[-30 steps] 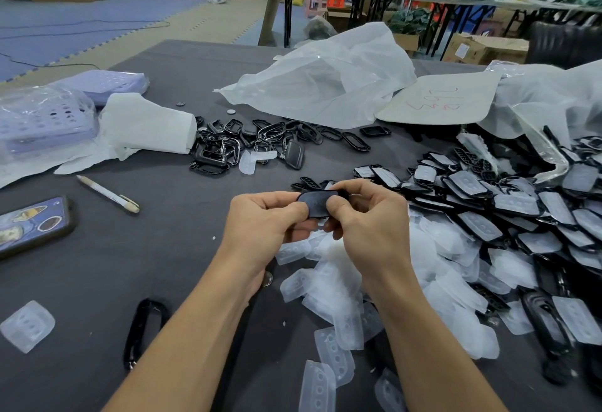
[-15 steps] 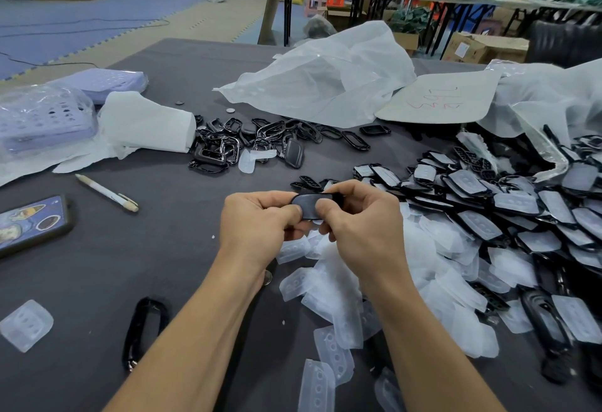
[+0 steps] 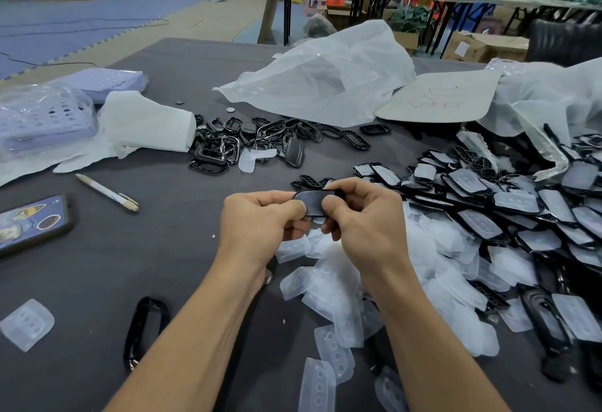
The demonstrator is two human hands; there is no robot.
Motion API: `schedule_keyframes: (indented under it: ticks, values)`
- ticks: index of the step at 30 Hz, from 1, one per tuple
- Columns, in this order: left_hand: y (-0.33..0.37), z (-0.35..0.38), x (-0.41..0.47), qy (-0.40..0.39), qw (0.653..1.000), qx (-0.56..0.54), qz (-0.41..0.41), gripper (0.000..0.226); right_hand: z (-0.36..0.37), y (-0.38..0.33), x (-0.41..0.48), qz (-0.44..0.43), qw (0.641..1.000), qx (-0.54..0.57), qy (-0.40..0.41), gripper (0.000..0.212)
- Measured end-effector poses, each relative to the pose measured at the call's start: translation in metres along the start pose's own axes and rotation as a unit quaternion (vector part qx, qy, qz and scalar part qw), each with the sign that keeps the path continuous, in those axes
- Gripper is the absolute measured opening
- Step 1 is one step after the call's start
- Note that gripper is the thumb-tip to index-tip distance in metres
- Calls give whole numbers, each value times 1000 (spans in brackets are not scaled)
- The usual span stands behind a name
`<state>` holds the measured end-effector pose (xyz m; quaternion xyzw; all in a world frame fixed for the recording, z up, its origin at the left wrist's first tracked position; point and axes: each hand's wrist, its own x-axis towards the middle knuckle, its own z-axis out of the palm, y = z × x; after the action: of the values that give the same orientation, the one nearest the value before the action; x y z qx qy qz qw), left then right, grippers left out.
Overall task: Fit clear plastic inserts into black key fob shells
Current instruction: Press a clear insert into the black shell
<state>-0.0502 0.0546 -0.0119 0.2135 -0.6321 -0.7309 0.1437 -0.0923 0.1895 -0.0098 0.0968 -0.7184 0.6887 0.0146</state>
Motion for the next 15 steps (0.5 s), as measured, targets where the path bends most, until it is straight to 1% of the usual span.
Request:
schedule_keyframes:
  ticks: [2,4,6,10,12,13,15]
  values:
    - [2,-2,0,-34,999,-7,-10,21,-1,0,1,4,1000,7,8,18]
    - [4,-5,0,-78,997,-1,-19,33,-2,-1,1,7,1000,10,15,18]
    - [6,-7,-1,-101,994,7,-26,35,-3,-2,0,8,1000,6,17,18]
    - [7,-6,-1,-91,996,0,-24,21,-4,-2,0,5,1000,-9,17,19]
    - [5,-6,0,-77,997,0,-17,27,-3,-3,-2,1,1000,-19,21,17]
    - [5,-5,-1,-68,998,-3,-16,26,-4,-3,-3,-1,999,-28,31,16]
    - [5,-3,-2,-41,999,-17,-14,24,-4,-3,-4,-17,995,-60,75,13]
